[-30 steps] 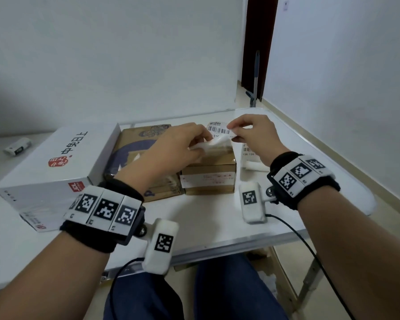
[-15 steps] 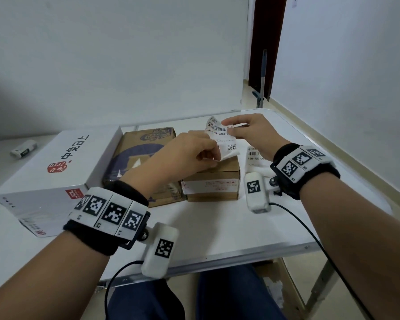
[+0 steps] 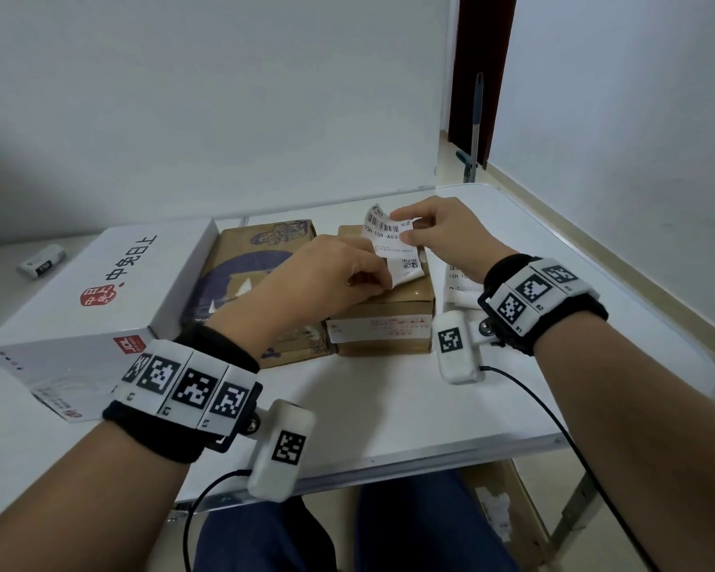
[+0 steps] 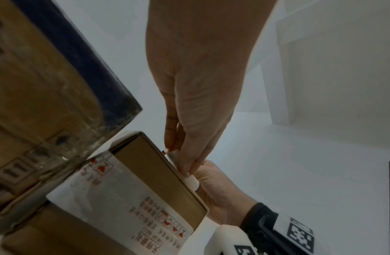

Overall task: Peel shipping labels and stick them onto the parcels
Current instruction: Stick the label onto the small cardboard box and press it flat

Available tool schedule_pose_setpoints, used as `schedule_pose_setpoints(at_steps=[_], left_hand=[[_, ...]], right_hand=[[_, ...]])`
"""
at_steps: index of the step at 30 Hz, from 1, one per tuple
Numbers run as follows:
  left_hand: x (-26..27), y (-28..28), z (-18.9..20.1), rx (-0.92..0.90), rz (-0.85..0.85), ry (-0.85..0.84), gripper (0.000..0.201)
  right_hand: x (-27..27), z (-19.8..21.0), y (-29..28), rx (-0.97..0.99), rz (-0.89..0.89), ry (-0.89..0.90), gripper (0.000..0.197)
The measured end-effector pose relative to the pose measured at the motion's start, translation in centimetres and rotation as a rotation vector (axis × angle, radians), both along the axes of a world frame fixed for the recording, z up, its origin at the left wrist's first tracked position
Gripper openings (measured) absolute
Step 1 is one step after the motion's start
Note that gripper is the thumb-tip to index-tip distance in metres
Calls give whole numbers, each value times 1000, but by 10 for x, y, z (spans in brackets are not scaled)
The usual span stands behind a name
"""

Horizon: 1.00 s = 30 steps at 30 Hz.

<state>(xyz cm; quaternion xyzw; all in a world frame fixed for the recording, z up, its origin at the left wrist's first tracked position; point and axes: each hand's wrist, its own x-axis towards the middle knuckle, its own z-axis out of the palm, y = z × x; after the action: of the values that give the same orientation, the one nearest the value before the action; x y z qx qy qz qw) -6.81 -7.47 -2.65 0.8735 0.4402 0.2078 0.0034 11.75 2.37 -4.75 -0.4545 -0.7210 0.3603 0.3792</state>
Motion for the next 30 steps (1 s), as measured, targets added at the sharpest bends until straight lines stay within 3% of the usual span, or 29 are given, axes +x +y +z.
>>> schedule_pose_setpoints(at_steps=[12,30], left_hand=[[-1,-4,-3,-11,-20,-37,13],[1,-3,4,-144,48,0,13]], right_hand=[[-2,-2,-3,-49,-20,9,31],[-2,-10,-5,50,-35,-100,31]])
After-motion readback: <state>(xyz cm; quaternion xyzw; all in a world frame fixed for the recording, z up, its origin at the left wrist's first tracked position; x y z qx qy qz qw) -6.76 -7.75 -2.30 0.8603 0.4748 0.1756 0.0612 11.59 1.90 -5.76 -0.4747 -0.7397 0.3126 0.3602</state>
